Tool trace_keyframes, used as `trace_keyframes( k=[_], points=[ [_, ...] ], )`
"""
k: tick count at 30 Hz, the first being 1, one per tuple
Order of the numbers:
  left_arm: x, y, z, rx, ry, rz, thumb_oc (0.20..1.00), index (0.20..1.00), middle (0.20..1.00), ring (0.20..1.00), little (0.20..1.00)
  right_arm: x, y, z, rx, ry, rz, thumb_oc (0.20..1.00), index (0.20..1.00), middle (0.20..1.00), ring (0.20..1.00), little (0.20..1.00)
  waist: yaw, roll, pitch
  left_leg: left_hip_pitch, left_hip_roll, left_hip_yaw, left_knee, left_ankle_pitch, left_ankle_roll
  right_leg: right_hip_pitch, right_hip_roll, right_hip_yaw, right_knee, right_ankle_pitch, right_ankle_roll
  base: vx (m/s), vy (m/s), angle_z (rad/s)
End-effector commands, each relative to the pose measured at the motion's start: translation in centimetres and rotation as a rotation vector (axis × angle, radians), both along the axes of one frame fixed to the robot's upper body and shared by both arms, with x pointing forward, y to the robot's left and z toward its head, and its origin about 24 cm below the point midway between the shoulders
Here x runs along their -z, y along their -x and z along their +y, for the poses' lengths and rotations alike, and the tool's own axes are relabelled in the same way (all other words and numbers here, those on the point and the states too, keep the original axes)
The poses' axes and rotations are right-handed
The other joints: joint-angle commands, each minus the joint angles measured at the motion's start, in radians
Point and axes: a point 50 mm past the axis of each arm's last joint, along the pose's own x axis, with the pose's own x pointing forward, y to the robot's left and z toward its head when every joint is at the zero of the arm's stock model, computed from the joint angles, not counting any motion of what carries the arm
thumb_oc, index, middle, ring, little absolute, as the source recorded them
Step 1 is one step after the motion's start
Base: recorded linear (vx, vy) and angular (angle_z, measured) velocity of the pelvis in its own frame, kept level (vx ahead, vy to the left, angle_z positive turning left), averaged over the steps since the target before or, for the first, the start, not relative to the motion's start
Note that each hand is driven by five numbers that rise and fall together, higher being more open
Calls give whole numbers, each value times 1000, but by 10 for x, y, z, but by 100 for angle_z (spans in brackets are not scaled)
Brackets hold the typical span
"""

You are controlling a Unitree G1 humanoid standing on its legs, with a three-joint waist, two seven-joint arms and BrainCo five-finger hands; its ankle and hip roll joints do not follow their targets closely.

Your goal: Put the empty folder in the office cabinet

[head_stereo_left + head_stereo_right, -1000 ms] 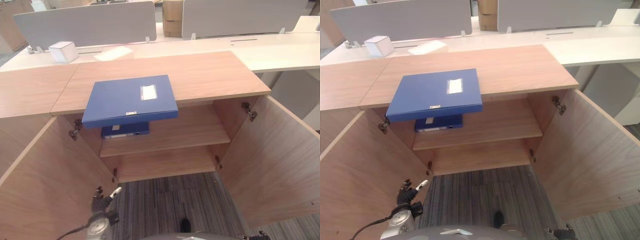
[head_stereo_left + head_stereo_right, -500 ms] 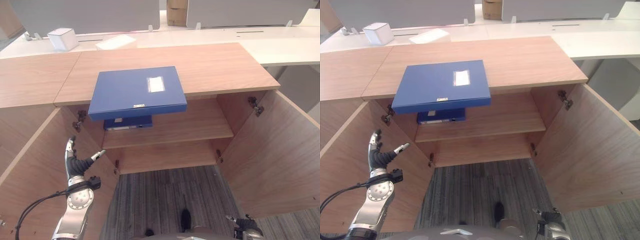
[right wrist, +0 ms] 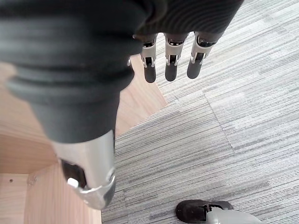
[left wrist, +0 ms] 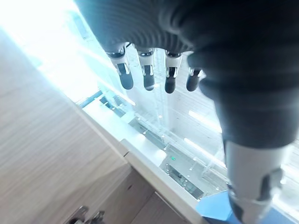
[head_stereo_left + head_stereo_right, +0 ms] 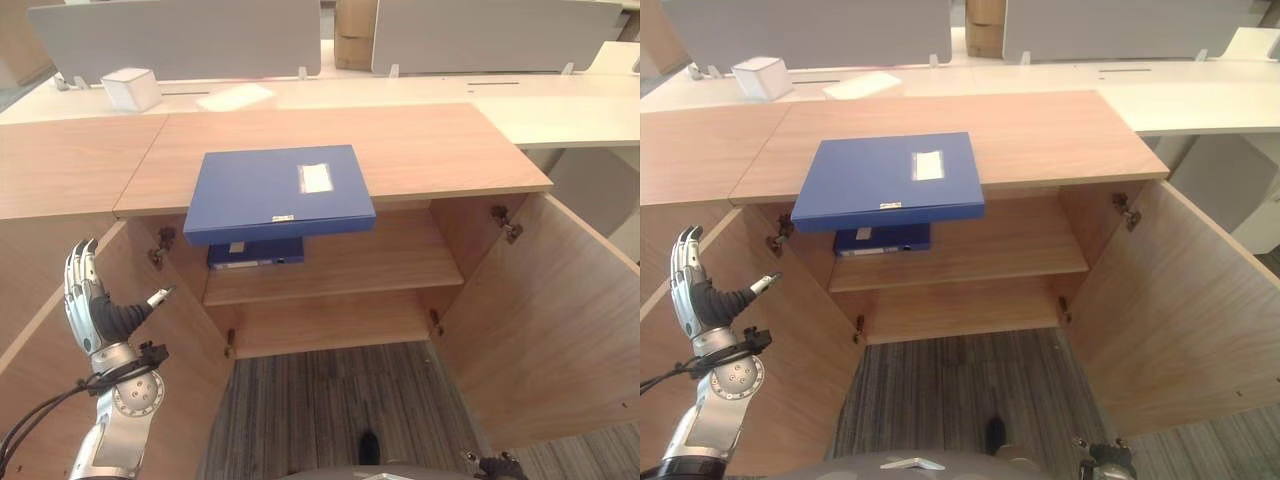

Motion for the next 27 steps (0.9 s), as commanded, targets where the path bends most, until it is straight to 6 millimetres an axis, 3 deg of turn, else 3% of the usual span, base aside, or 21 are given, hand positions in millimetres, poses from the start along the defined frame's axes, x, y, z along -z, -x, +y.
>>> trace_keyframes(
  k=[1, 4, 12, 27],
  points=[
    [-36, -8, 4, 25, -179, -130, 1000, 1000, 1000, 1000, 1000, -4, -20, -3, -60, 51, -39, 1000, 1000, 1000, 1000, 1000, -6, -29, 0, 11, -14, -15, 0, -107, 0, -10, -74, 26, 8, -29, 116, 0, 0, 0],
    [-49, -15, 1, 73, -279, -142, 1000, 1000, 1000, 1000, 1000, -4, -18, -5, -68, 51, -33, 1000, 1000, 1000, 1000, 1000, -14, -24, -9, 15, -12, -10, 0, -110, -2, -5, -71, 29, 6, -32, 116, 10, -4, 0],
    [-61, -26, -13, 185, -367, -140, 1000, 1000, 1000, 1000, 1000, -5, -16, -6, -94, 53, -39, 1000, 1000, 1000, 1000, 1000, -36, -16, -22, 17, -6, 9, 0, -111, -7, 1, -64, 42, 1, -37, 117, 4, -2, -3],
    [-55, -34, -31, 322, -419, -61, 1000, 1000, 1000, 1000, 1000, -3, -5, -8, -90, 60, 1, 1000, 1000, 1000, 1000, 1000, -63, -11, -35, 19, -3, 38, 0, -116, -8, -1, -56, 68, 1, -40, 120, 10, -2, -9]
  ],
)
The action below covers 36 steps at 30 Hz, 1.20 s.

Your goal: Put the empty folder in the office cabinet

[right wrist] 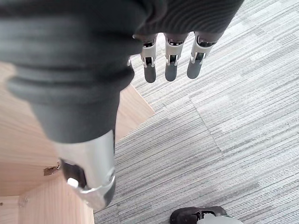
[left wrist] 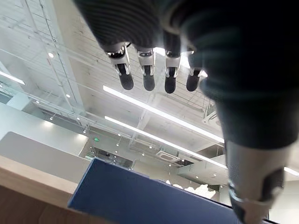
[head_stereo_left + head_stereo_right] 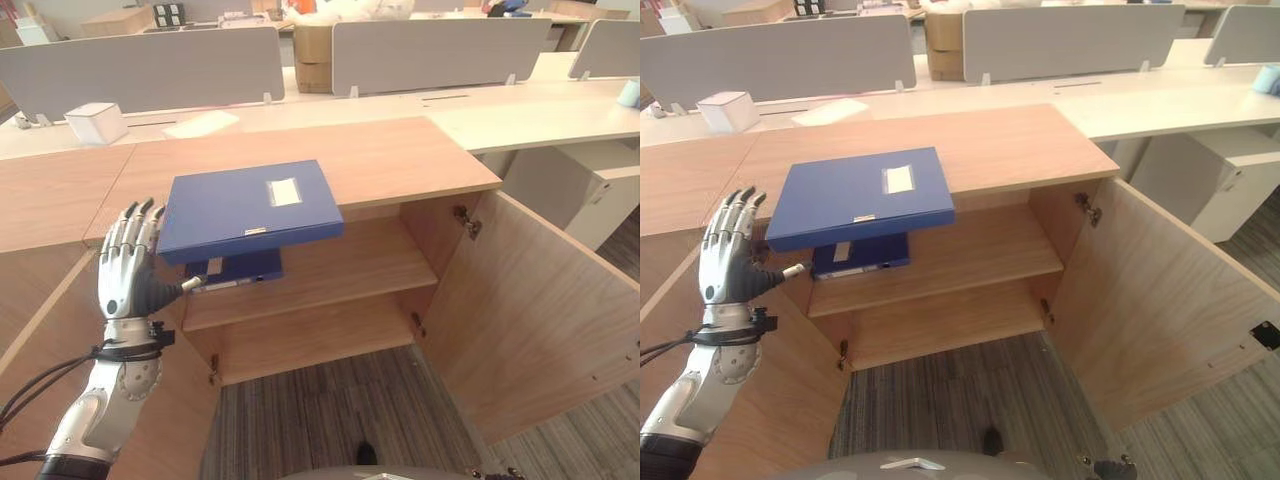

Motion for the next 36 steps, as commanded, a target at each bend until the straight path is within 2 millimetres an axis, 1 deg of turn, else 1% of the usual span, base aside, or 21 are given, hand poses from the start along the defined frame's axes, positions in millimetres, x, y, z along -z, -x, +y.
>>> trace_keyframes(
  k=[1, 5, 7, 10, 19, 25, 29, 31, 32, 33, 34, 36],
  points=[
    [-32, -14, -5, 69, -82, -116, 1000, 1000, 1000, 1000, 1000, -4, -22, -6, -63, 43, -34, 1000, 1000, 1000, 1000, 1000, -14, -15, 12, 15, -7, -19, 0, -116, -8, 18, -70, 17, 2, -51, 110, 0, 0, 0],
    [-29, -17, -7, 82, -93, -99, 1000, 1000, 1000, 1000, 1000, -4, -21, -5, -68, 44, -29, 1000, 1000, 1000, 1000, 1000, -18, -15, 11, 15, -7, -15, 0, -116, -8, 17, -70, 17, 2, -51, 110, 0, 0, 0],
    [-27, -20, -13, 119, -125, -74, 1000, 1000, 1000, 1000, 1000, -4, -20, -5, -72, 45, -26, 1000, 1000, 1000, 1000, 1000, -22, -14, 8, 14, -6, -13, 0, -116, -9, 18, -70, 20, 2, -52, 111, 0, 0, 0],
    [-27, -22, -16, 137, -145, -63, 1000, 1000, 1000, 1000, 1000, -4, -20, -5, -77, 44, -25, 1000, 1000, 1000, 1000, 1000, -24, -15, 7, 14, -7, -11, 0, -117, -8, 19, -69, 22, 2, -52, 110, 0, 0, 0],
    [-29, -31, -22, 170, -210, -57, 1000, 1000, 1000, 1000, 1000, -4, -18, -6, -85, 48, -17, 1000, 1000, 1000, 1000, 1000, -32, -17, 3, 16, -5, -2, 0, -120, -8, 18, -67, 26, 2, -53, 112, 5, 0, -2],
    [-32, -37, -22, 168, -265, -62, 1000, 1000, 1000, 1000, 1000, -4, -17, -7, -89, 52, -11, 1000, 1000, 1000, 1000, 1000, -38, -17, 0, 19, -5, 3, 0, -121, -9, 19, -65, 29, 2, -54, 113, 3, 0, -1],
    [-34, -46, -18, 142, -306, -58, 1000, 1000, 1000, 1000, 1000, -4, -15, -8, -96, 52, -4, 1000, 1000, 1000, 1000, 1000, -45, -17, -5, 22, -3, 8, 0, -122, -10, 21, -65, 32, 2, -56, 112, 20, 3, -4],
    [-35, -50, -16, 130, -322, -56, 1000, 1000, 1000, 1000, 1000, -4, -15, -9, -99, 54, -2, 1000, 1000, 1000, 1000, 1000, -47, -13, -8, 28, 2, 9, 0, -134, -10, 28, -61, 33, 2, -66, 114, 30, 3, -4],
    [-35, -50, -17, 130, -322, -57, 1000, 1000, 1000, 1000, 1000, -4, -16, -9, -98, 54, -4, 1000, 1000, 1000, 1000, 1000, -47, -16, -5, 24, -1, 10, 0, -124, -11, 24, -63, 34, 2, -57, 112, 8, -1, -4],
    [-36, -53, -16, 126, -336, -56, 1000, 1000, 1000, 1000, 1000, -4, -16, -10, -100, 56, -2, 1000, 1000, 1000, 1000, 1000, -49, -12, -8, 29, 1, 11, 0, -134, -10, 28, -60, 33, 2, -66, 114, -28, -7, -5],
    [-37, -55, -16, 123, -343, -57, 1000, 1000, 1000, 1000, 1000, -4, -16, -10, -99, 56, -4, 1000, 1000, 1000, 1000, 1000, -49, -16, -6, 25, -2, 13, 0, -125, -11, 24, -63, 34, 2, -57, 113, 44, 11, -3],
    [-37, -57, -15, 115, -356, -52, 1000, 1000, 1000, 1000, 1000, -4, -16, -10, -103, 57, -5, 1000, 1000, 1000, 1000, 1000, -53, -11, -8, 29, 1, 13, 0, -134, -10, 28, -59, 36, 2, -66, 114, 20, 5, 0]
  ],
)
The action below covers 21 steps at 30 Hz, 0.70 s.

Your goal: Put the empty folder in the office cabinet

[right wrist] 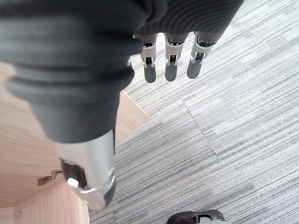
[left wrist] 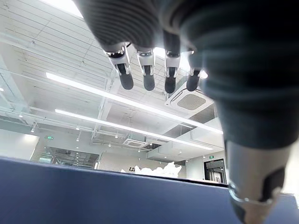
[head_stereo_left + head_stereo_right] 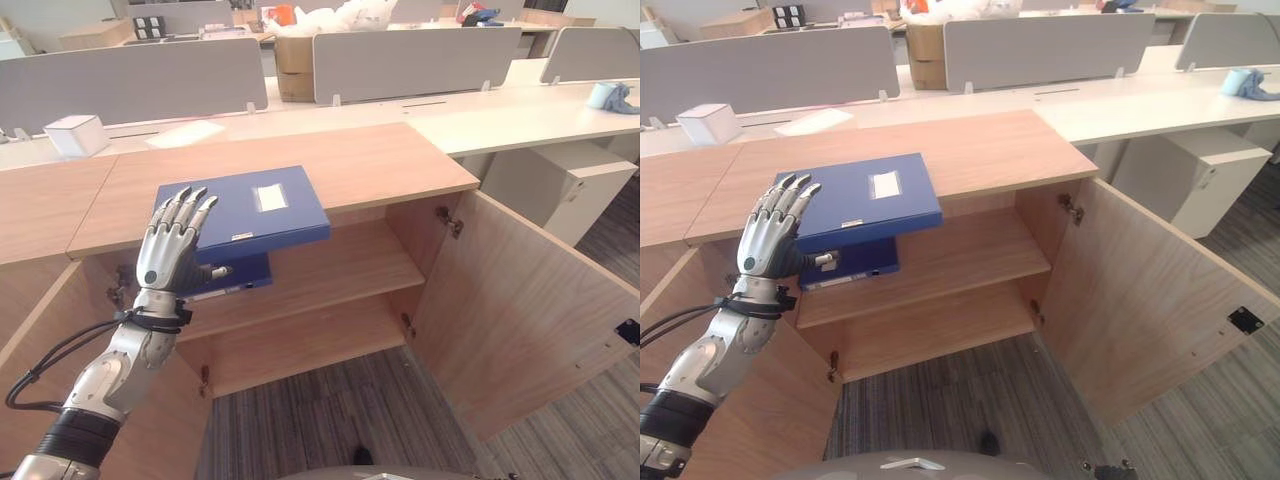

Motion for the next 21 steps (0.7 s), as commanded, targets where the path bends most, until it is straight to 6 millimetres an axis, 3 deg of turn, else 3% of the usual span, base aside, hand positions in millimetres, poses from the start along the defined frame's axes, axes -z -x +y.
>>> trace_keyframes(
  k=[1, 21],
  points=[
    [-32, -20, 9, -16, -111, -119, 1000, 1000, 1000, 1000, 1000, -6, -23, -10, -91, 52, -35, 1000, 1000, 1000, 1000, 1000, -26, -3, 14, 25, 1, -17, 1, -128, -3, 31, -66, 10, 2, -67, 113, -31, -8, -2],
    [-10, -23, 9, -32, -144, -22, 1000, 1000, 1000, 1000, 1000, -5, -17, -12, -82, 59, -22, 1000, 1000, 1000, 1000, 1000, -38, -5, 13, 22, 0, -5, 1, -120, -5, 29, -66, 16, 2, -61, 111, -3, -1, -2]
  ],
)
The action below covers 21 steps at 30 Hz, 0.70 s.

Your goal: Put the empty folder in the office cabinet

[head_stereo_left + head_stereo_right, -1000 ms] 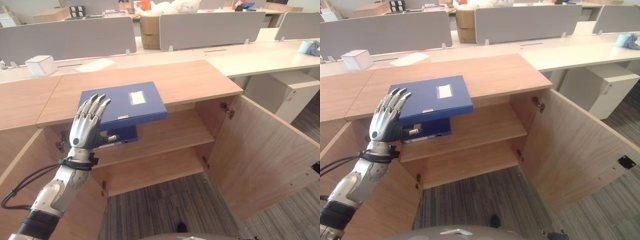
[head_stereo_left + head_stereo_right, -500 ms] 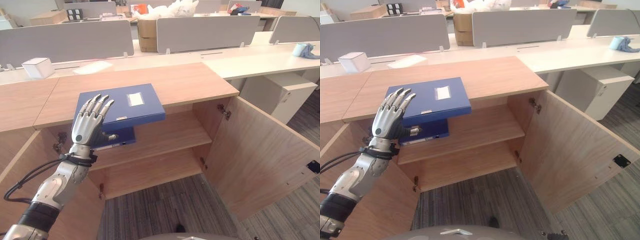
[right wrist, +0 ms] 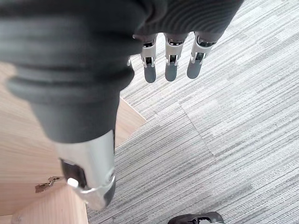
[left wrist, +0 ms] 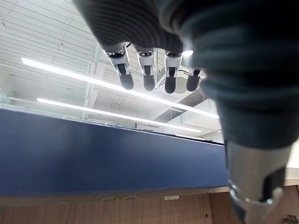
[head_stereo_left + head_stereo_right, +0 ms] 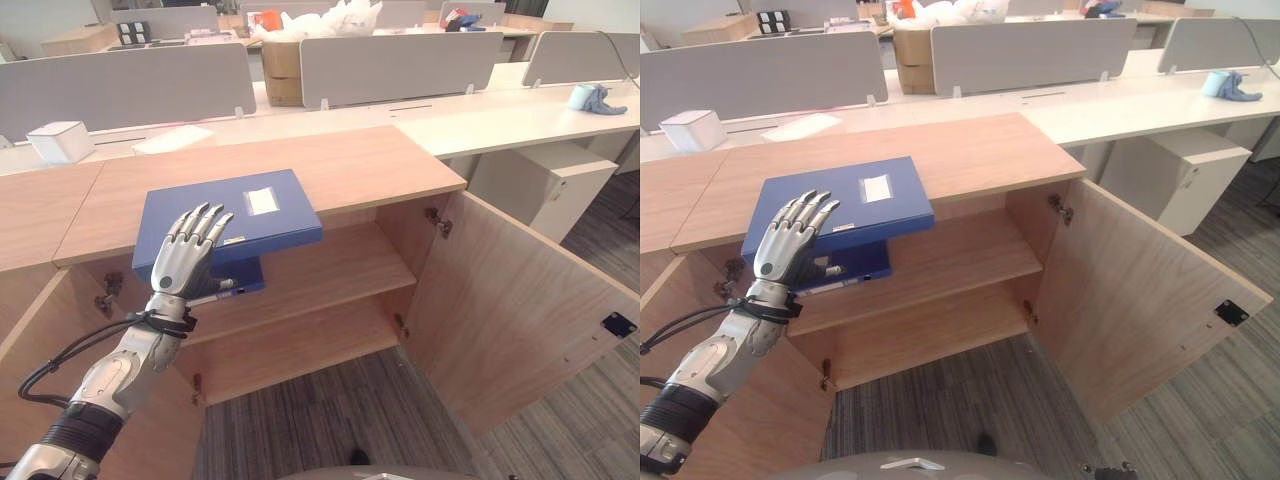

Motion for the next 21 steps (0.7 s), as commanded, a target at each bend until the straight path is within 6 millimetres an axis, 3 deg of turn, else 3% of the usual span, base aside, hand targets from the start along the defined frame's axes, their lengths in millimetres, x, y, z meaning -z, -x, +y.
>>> trace_keyframes(
  k=[1, 21],
  points=[
    [-29, -20, 8, -21, -56, -109, 1000, 1000, 1000, 1000, 1000, -5, -19, -12, -75, 57, -27, 1000, 1000, 1000, 1000, 1000, -15, 3, 22, 22, 2, -24, 1, -125, -6, 34, -66, 8, 2, -71, 113, 35, 4, -1],
    [-22, -27, 5, -22, -82, -78, 1000, 1000, 1000, 1000, 1000, -6, -16, -15, -64, 68, -24, 1000, 1000, 1000, 1000, 1000, -24, -1, 23, 17, 6, -16, 1, -123, -10, 30, -62, 8, 2, -71, 114, 6, 1, 0]
  ],
)
